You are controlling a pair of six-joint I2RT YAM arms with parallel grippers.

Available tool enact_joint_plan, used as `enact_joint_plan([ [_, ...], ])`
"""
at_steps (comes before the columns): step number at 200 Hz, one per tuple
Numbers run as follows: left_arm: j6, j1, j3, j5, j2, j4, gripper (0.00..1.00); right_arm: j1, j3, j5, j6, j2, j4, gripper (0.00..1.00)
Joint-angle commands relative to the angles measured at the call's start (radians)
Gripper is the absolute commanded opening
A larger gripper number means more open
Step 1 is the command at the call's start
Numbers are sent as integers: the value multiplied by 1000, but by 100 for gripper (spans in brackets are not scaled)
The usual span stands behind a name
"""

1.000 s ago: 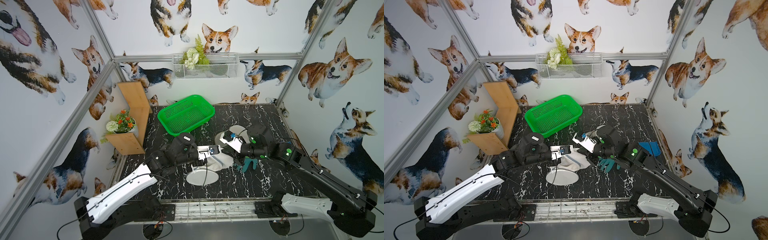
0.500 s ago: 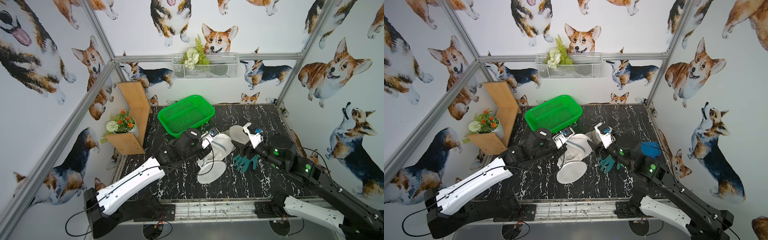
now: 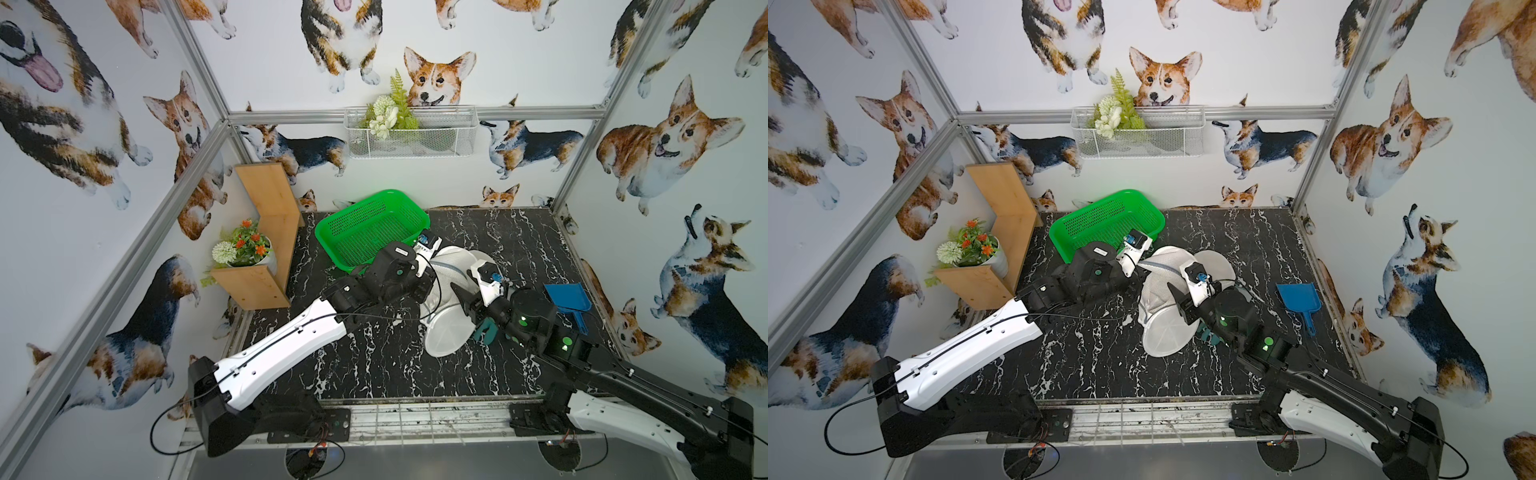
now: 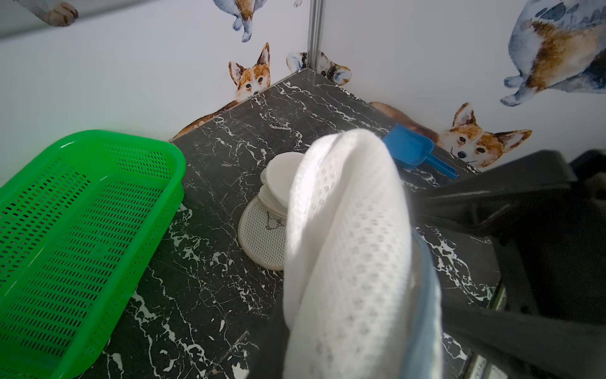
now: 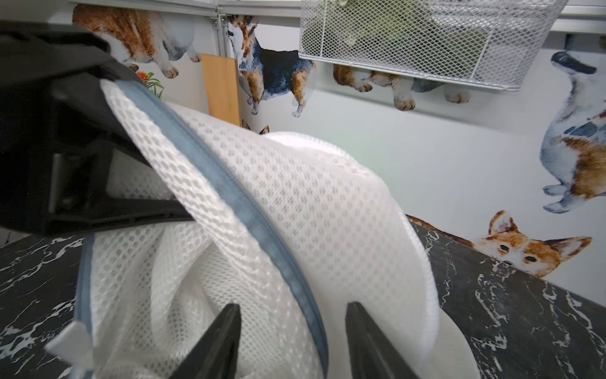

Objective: Turn the laundry bag inside out
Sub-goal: Turn over the laundry bag.

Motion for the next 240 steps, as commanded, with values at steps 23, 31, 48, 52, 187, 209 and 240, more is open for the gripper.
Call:
enact_joint_plan([
  [23, 24, 8, 9, -12, -11, -57, 0, -12, 15, 81, 19, -48, 100, 0],
  [31, 55, 8, 8, -11, -16, -71, 0, -37, 26, 53, 49, -72, 63, 0],
  [48, 156, 8, -2, 35, -33, -87, 0, -124, 84, -33, 123, -89, -67, 0],
  [52, 186, 8, -6, 56, -38, -91, 0, -146, 102, -59, 131, -84, -101, 0],
  [187, 674, 8, 15, 606, -116, -170, 0, -349, 636, -533, -72, 405, -757, 1],
  [209, 629, 9, -58, 544, -179, -2, 0, -377, 549, -593, -69, 433, -800, 5],
  [240, 492, 11, -174, 456, -244, 206, 0, -429, 471, -713, 39, 374, -731, 35],
])
